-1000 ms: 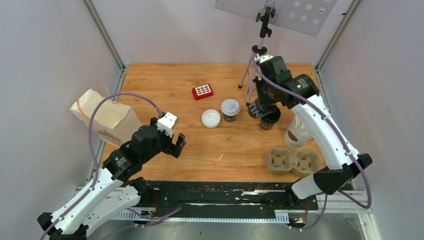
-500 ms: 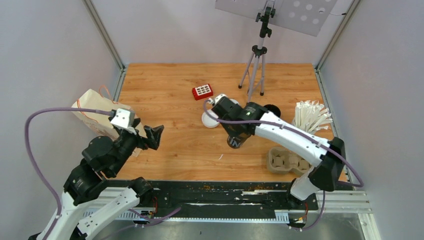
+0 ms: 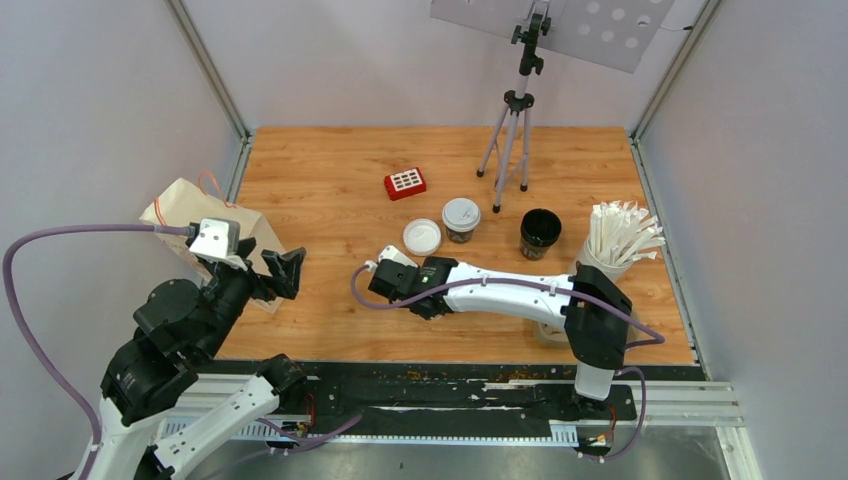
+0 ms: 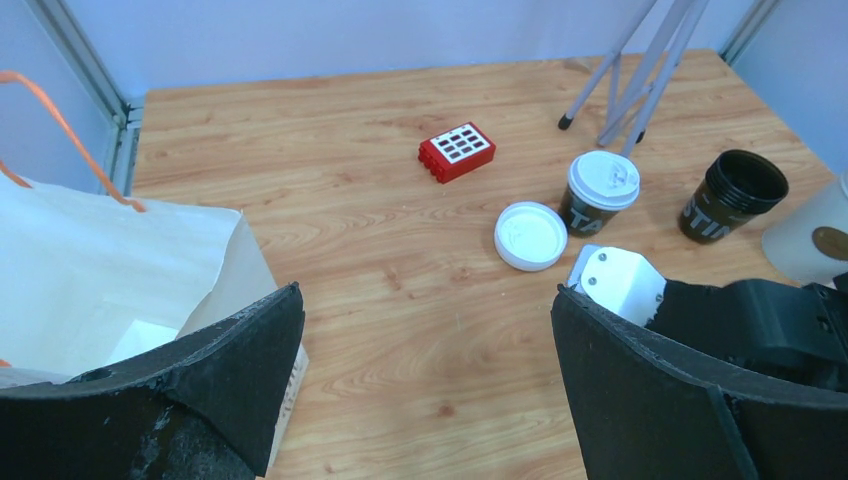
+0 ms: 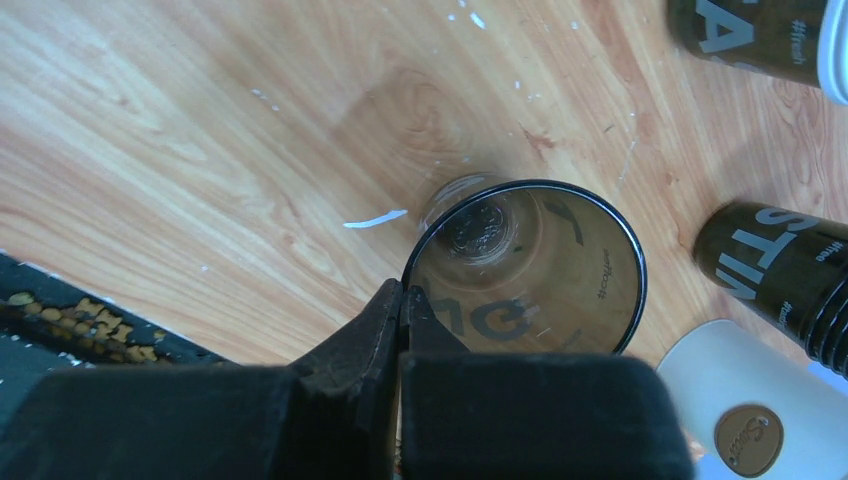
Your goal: Pack the takeout coffee
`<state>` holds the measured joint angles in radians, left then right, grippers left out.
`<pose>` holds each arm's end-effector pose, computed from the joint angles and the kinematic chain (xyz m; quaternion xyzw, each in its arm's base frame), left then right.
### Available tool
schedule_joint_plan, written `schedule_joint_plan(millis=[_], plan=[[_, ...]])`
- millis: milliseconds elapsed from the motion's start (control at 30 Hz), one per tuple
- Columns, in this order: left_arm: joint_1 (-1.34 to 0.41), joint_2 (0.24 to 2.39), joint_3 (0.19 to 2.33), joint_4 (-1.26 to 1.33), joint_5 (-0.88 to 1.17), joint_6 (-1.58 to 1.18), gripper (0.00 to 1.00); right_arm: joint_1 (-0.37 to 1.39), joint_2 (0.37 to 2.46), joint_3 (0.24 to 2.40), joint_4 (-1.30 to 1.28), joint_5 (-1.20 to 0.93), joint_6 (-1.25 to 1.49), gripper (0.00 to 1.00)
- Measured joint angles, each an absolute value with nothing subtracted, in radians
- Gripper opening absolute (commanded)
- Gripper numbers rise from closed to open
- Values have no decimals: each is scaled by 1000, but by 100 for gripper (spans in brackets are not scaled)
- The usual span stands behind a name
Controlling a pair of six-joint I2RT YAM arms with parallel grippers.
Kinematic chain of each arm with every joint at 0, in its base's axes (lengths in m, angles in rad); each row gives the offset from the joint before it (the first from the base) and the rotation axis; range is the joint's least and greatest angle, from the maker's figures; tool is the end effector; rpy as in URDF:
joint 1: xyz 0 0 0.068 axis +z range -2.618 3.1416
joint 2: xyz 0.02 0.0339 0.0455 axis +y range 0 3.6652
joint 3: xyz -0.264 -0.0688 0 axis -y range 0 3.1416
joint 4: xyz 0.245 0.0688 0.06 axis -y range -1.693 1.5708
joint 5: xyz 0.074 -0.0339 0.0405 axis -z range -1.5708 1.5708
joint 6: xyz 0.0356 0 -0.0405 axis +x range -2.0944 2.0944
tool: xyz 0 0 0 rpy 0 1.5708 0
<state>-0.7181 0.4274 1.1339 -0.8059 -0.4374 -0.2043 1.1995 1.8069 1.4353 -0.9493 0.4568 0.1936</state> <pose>0.0347 -0.0103 0.4171 0.0431 0.7369 -0.1475 0.6583 0.1445 0.3279 0.2345 -0.4411 0.8604 -0.0944 0.2372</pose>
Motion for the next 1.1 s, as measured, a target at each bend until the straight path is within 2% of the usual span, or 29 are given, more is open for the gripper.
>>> schedule_joint_plan(millis=[400, 600, 767, 867, 1100], plan=[[-718, 430, 1133, -840, -465, -204, 100, 1246, 1799, 1431, -938, 458, 229, 4], [-718, 442, 1125, -844, -470, -204, 100, 1246, 1772, 1431, -937, 455, 234, 15], [-718, 469, 1116, -851, -469, -204, 100, 1248, 1768, 1431, -941, 455, 236, 31], [-718, 503, 1116, -853, -469, -205, 100, 1250, 1743, 1431, -945, 455, 241, 48], [-718, 723, 1153, -899, -501, -254, 100, 1250, 1573, 1431, -944, 459, 253, 79]])
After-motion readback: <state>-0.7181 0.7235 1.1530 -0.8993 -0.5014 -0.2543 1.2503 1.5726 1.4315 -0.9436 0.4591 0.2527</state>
